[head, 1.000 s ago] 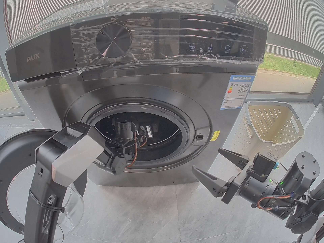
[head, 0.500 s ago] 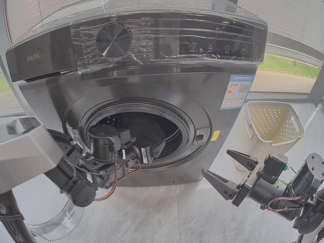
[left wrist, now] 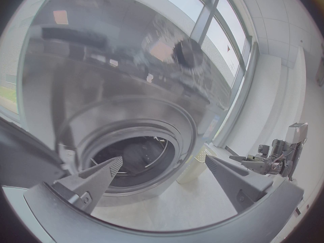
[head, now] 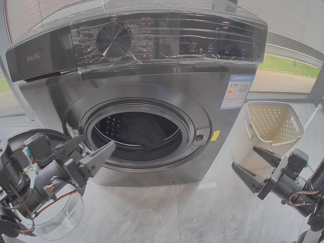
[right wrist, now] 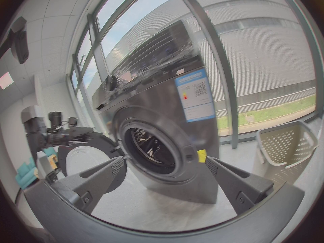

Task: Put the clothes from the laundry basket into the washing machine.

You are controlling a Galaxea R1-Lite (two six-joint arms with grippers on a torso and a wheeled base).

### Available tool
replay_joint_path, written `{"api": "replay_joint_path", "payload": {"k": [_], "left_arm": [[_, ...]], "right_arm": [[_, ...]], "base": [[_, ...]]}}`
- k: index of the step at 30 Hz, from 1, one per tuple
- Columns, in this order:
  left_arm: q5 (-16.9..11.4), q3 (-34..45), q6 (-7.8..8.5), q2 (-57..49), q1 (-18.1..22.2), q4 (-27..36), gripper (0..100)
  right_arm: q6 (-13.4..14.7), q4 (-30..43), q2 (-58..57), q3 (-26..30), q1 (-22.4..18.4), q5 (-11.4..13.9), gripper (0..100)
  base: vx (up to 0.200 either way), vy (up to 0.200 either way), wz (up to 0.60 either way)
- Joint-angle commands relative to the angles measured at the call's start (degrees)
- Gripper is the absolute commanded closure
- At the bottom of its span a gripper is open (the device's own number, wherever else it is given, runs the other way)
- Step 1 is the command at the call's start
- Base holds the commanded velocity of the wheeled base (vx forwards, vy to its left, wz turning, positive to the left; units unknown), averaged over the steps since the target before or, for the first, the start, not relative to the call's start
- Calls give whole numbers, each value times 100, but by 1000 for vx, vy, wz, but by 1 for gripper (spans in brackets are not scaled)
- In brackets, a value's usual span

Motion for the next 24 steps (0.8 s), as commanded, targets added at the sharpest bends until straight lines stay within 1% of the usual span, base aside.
{"api": "replay_joint_path", "payload": {"k": [1, 3, 4, 6, 7, 9, 11, 12, 13, 14, 15, 16, 17, 18, 19, 20, 21, 22, 23, 24], "left_arm": [[625, 970, 87, -2984, 470, 1468, 0], [792, 996, 219, -3458, 655, 2101, 0], [818, 1032, 306, -3661, 883, 2409, 0], [792, 1128, 412, -3968, 1340, 2743, 0], [792, 1181, 465, -4135, 1533, 2822, 0], [739, 1251, 526, -4346, 1788, 2822, 0], [722, 1330, 658, -4539, 2105, 2813, 0], [722, 1366, 658, -4645, 2245, 2822, 0], [722, 1410, 702, -4768, 2377, 2857, 0], [722, 1489, 711, -4917, 2500, 2875, 0], [713, 1497, 711, -4935, 2518, 2875, 0], [678, 1524, 763, -5155, 2702, 3024, 0], [651, 1524, 763, -5260, 2781, 3129, 0], [625, 1524, 763, -5401, 2852, 3252, 0], [599, 1524, 711, -5550, 2869, 3349, 0], [590, 1524, 711, -5568, 2878, 3358, 0], [537, 1524, 720, -5761, 2905, 3648, 0], [537, 1524, 720, -5761, 2905, 3648, 0], [520, 1524, 755, -5963, 2957, 4017, 0], [520, 1524, 772, -6095, 3054, 4219, 0]], "right_arm": [[-353, 242, -1328, 328, -1870, 40, 0], [-361, 277, -1557, 328, -2116, 23, 0], [-361, 339, -1680, 328, -2257, 14, 0], [-397, 602, -2005, 328, -2450, 14, 0], [-502, 901, -2304, 328, -2468, 5, 0], [-827, 1763, -2937, 328, -2547, 49, 0], [-942, 2589, -3455, 328, -2811, 76, 0], [-977, 2923, -3719, 328, -2916, 76, 0], [-968, 3257, -4044, 328, -2969, 84, 0], [-959, 3714, -4431, 328, -3030, 93, 0], [-959, 3775, -4484, 328, -3039, 93, 0], [-889, 4619, -5090, 328, -3136, 102, 0], [-862, 4962, -5371, 328, -3189, 120, 0], [-845, 5340, -5749, 328, -3241, 163, 0], [-836, 5700, -6136, 328, -3268, 260, 0], [-836, 5753, -6189, 328, -3276, 278, 0], [-862, 6386, -6778, 328, -3399, 454, 0], [-862, 6386, -6778, 328, -3399, 454, 0], [-898, 7159, -7472, 328, -3540, 568, 0], [-924, 7634, -7955, 328, -3610, 577, 0]], "base": [[0, 0, 0], [0, 0, 0], [0, 0, 0], [0, 0, 0], [0, 0, 0], [0, 0, 0], [0, 0, 0], [0, 0, 0], [0, 0, 0], [0, 0, 0], [0, 0, 0], [0, 0, 0], [0, 0, 0], [0, 0, 0], [0, 0, 0], [0, 0, 0], [0, 0, 0], [0, 0, 0], [0, 0, 0], [0, 0, 0]]}}
